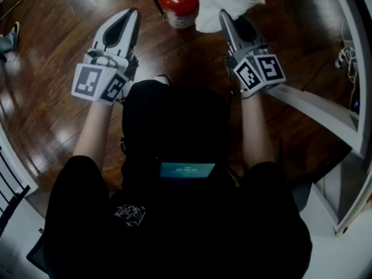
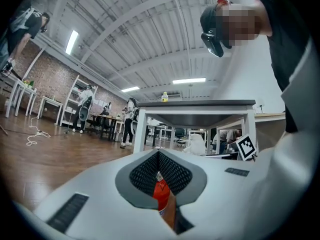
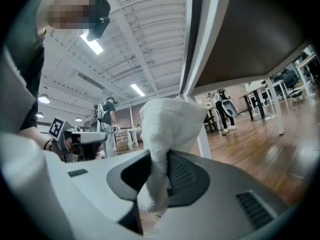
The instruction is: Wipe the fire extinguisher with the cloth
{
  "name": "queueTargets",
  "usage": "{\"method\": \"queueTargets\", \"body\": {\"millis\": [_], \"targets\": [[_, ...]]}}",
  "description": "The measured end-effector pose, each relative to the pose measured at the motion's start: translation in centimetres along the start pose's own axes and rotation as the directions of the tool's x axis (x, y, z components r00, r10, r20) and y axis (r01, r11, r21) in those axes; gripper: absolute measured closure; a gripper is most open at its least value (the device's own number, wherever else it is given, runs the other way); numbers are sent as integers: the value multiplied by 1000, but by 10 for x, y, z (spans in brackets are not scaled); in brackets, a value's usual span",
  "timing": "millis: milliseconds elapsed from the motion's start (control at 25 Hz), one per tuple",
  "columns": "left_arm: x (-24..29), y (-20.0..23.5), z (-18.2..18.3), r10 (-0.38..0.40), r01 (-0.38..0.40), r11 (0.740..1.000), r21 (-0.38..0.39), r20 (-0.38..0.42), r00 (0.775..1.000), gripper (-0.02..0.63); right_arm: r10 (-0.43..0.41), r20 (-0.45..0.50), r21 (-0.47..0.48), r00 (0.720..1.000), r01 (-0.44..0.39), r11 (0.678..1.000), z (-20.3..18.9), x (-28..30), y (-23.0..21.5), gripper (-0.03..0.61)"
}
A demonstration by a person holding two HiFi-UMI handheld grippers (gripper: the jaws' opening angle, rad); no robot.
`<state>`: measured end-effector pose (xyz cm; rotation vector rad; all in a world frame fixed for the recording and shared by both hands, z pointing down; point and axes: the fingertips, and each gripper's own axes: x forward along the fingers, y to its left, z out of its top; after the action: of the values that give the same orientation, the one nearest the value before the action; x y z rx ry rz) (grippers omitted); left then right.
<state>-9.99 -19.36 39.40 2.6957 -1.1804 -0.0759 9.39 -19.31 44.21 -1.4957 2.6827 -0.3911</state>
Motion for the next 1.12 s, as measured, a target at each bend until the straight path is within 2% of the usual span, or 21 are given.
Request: {"method": "queueTargets", "body": {"millis": [240, 720, 840, 1120], "targets": [[-8, 8, -20, 34, -34, 999, -14, 1, 999, 615, 32, 14, -14, 999, -31, 999, -11, 18, -4, 476], [-13, 16, -29, 53, -53, 999, 10, 27, 998, 615, 81, 77, -10, 994, -80, 997, -1, 62, -13, 476], [-15, 19, -33, 70, -70, 998, 2, 37, 997, 615, 106, 59, -24, 993, -105, 994, -7, 78, -17, 477], [-20, 13, -43, 70, -70, 998, -3, 27, 997, 615, 49, 51, 16, 997, -50, 999, -40, 91, -40, 479]]}}
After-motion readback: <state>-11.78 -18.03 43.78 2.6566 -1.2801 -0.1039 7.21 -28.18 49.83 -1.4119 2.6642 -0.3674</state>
